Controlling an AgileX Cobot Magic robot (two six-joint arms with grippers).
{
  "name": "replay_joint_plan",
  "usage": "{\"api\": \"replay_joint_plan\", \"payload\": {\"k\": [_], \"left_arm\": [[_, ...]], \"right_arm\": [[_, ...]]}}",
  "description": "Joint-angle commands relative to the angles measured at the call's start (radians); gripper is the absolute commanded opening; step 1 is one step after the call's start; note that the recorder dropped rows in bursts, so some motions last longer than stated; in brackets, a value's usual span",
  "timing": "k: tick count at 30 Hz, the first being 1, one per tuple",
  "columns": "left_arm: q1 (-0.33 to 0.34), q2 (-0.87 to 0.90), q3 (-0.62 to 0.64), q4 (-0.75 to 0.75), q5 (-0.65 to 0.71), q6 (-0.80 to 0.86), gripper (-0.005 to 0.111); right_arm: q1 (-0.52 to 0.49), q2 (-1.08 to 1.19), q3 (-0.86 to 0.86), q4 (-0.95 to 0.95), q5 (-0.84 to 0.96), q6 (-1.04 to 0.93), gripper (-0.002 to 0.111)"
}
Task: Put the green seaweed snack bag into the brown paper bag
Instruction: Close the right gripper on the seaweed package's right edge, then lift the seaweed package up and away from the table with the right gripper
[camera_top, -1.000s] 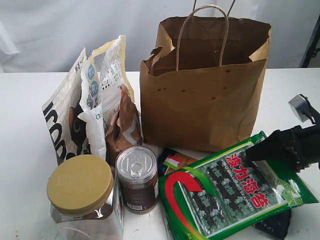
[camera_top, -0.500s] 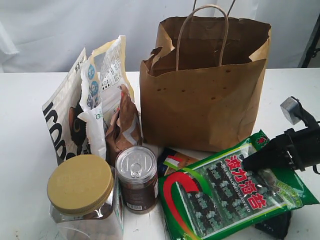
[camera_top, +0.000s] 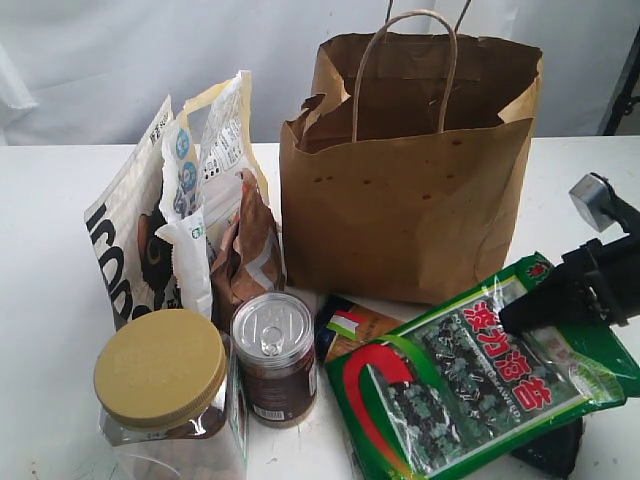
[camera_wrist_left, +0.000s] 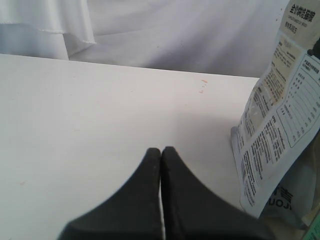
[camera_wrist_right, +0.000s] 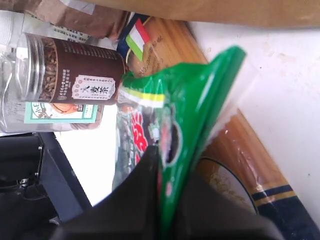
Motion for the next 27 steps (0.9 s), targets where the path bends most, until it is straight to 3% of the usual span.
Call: {"api": "replay_joint_plan", "payload": {"k": [1, 15, 27], "left_arm": [[-0.005, -0.004, 0.005, 0.002, -0.009, -0.001, 0.0], [-0.005, -0.004, 0.005, 0.002, -0.009, -0.001, 0.0], [-0.005, -0.004, 0.005, 0.002, -0.009, -0.001, 0.0]], "right_arm": [[0.003, -0.057, -0.01, -0.006, 0.004, 0.038, 0.0], [0.009, -0.309, -0.01, -0.052, 0.005, 0.179, 0.0], [0.1, -0.601, -0.01, -0.195, 0.005, 0.34, 0.0]]}}
